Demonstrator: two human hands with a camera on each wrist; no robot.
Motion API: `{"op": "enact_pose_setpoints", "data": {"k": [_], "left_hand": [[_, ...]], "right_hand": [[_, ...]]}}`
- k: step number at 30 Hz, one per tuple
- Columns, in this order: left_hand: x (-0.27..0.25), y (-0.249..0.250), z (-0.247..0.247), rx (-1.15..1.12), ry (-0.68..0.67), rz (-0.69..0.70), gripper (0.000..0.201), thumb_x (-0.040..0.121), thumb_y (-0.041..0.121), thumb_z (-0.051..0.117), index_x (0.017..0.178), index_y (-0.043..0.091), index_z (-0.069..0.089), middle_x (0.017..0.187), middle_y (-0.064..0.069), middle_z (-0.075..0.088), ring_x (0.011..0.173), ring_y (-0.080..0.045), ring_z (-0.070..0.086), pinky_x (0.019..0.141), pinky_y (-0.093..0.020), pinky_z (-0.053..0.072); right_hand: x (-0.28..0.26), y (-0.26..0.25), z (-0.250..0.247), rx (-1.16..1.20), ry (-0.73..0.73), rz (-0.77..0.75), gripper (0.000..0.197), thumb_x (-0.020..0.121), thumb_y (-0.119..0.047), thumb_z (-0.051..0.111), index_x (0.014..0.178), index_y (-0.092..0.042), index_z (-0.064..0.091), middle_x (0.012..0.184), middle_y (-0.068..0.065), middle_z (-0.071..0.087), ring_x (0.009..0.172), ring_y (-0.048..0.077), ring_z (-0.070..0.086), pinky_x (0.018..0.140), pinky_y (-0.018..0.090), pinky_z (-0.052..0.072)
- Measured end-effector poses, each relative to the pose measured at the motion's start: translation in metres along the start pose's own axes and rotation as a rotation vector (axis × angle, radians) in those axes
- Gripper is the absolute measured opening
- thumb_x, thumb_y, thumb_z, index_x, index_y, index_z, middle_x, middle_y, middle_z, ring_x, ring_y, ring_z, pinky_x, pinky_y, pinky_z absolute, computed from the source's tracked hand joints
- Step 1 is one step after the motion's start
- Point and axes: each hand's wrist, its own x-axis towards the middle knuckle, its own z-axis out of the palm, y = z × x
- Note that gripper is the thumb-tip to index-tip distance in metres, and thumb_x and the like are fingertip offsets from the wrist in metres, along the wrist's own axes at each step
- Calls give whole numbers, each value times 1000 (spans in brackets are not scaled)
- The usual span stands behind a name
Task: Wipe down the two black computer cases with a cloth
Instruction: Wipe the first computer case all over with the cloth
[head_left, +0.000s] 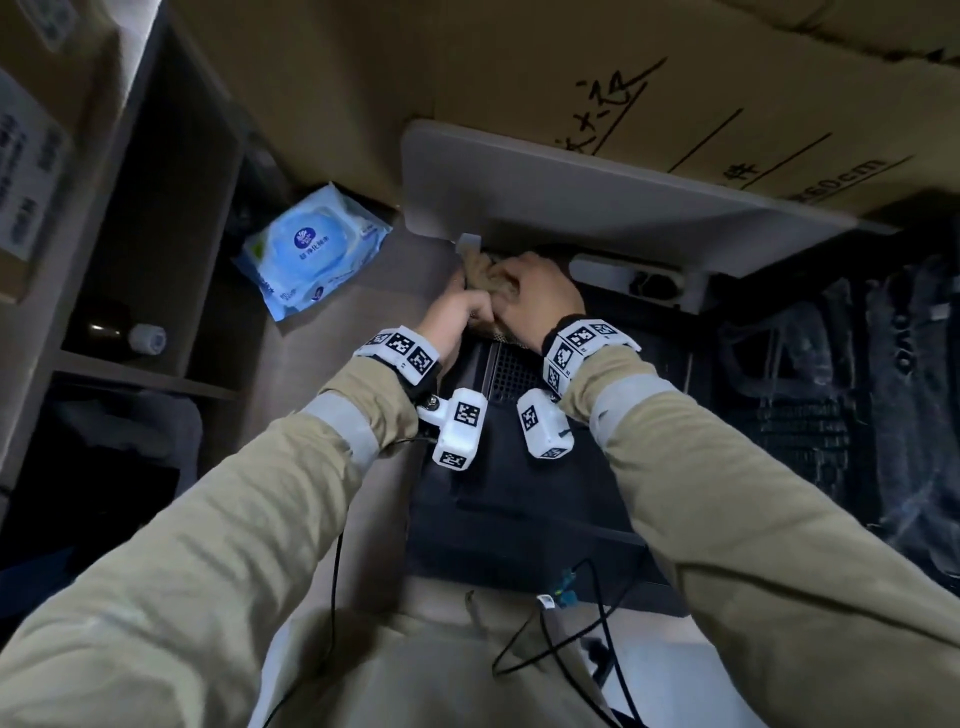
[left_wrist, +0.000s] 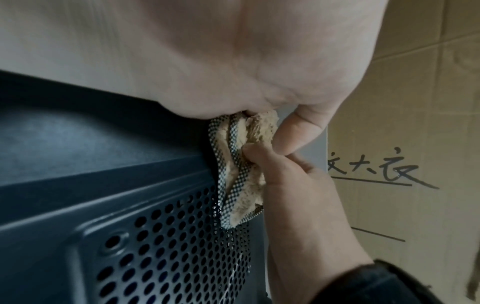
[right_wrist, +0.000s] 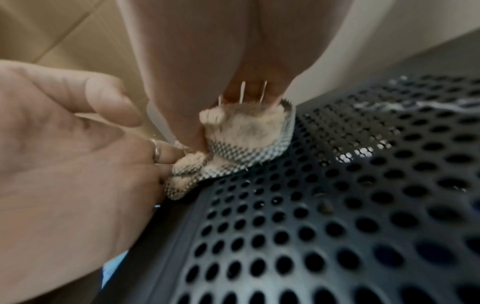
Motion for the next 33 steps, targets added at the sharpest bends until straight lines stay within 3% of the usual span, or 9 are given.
{"op": "enact_pose_setpoints", "data": {"k": [6,9,13,16,19,22,25,29,33], "left_hand": [[-8,6,18,34,62,23,24,52,7,48,76,6,48,52,7,53,46,-2,51,50,-14,42],[-7,5,21,111,120,31,51,51,10,54,102,5,53,69,-2,51,60,-12,52,58,-23,43],[-5,2,29,168,154,51,31,60,2,57,91,7,53,78,-9,54,68,-20,56,56,-22,48],[-5,1,28,205,187,30,29,69,1,57,97,3,52,74,-8,54,64,-18,58,53,-22,48],[-12,0,34,230,218,-10,32,57,12,60,88,7,56,73,-10,56,65,-22,57,58,-27,48],[-18,-6,37,224,214,-21,61,58,10,61,117,-2,58,95,-19,65,80,-32,66,66,-37,59],[-30,-14,43,167,243,32,81,58,5,60,138,8,48,115,-22,65,100,-38,66,81,-49,58],[-49,-28,38,192,247,48,95,57,7,65,148,19,39,129,-14,64,115,-32,64,92,-46,56],[-57,-46,27,297,289,11,114,55,18,75,156,20,21,148,-3,45,135,-23,44,115,-46,36]], "right_hand": [[-20,42,-11,-31,95,147,38,84,-44,63,116,-23,63,118,7,62,112,29,55,86,35,43],[-49,85,-10,-135,180,214,45,91,-41,55,127,-15,58,132,14,56,122,35,48,99,41,38],[-96,137,3,-81,214,268,59,100,-39,39,152,-14,31,165,10,17,153,28,8,124,46,6],[-99,145,-3,-57,141,241,60,101,-40,34,155,-15,24,168,7,7,154,24,0,125,47,3],[-102,151,-11,-7,96,227,62,99,-38,37,156,-17,21,168,7,6,155,22,-1,124,47,-1],[-102,154,-25,-38,90,270,68,93,-39,50,150,-10,29,162,14,26,152,26,17,125,46,3],[-98,145,-35,8,154,354,77,84,-55,60,139,-5,40,146,16,43,140,31,34,122,46,15],[-94,137,-7,10,152,269,88,91,-63,45,159,-17,14,166,16,9,154,30,3,124,51,-2],[-91,134,2,-116,46,271,75,100,-56,27,161,-18,7,167,14,-6,154,30,-11,121,56,-9]]}}
